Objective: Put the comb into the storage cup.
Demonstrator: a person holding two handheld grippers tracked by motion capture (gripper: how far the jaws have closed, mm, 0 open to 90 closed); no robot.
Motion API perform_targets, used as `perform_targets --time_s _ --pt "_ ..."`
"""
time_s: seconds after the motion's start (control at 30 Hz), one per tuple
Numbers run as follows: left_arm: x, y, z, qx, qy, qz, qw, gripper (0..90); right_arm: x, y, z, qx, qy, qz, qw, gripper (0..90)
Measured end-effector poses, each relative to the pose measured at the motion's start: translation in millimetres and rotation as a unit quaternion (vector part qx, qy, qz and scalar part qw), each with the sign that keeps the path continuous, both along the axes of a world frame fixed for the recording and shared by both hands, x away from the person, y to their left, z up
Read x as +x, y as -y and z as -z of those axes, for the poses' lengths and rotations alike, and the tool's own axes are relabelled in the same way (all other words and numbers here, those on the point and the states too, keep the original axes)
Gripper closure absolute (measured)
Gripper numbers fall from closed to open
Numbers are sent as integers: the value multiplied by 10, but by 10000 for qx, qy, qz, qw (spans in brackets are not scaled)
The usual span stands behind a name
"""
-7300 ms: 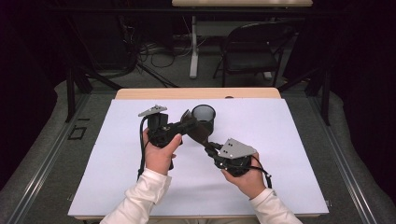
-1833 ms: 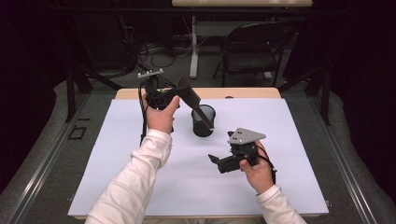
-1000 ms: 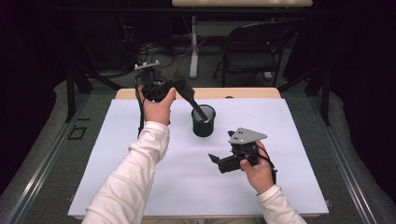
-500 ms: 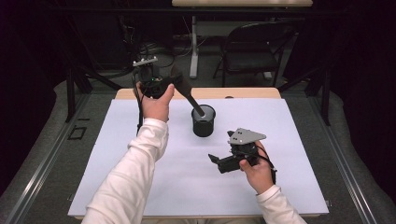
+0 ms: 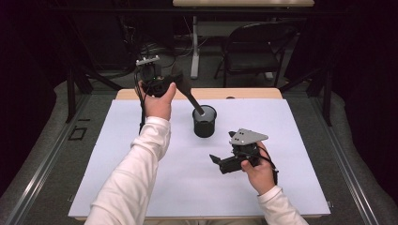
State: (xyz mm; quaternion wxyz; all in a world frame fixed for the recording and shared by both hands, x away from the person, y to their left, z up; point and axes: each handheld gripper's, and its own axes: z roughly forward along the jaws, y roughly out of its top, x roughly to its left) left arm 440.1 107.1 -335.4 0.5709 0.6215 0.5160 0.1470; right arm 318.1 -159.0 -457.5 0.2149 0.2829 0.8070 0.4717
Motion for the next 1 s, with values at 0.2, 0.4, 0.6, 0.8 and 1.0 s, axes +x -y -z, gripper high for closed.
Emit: perform_targets --time_s 0.2,0.4,0.6,0.8,1.0 --pt "18 -6 12 38 18 -87 10000 857 -1 -6 3 -5 4 -34 10000 7" --pt "41 -4 28 56 12 -163 9999 857 -2 -9 7 -23 22 -45 10000 7" --pt "60 -2 44 89 -4 -219 9997 857 0 -13 11 -23 15 -30 10000 7" --pt "77 10 66 177 -21 -289 9994 857 -3 -8 8 -26 25 -34 10000 9" --pt "105 26 96 189 -62 -307 9993 857 -2 2 6 -7 30 -17 10000 11"
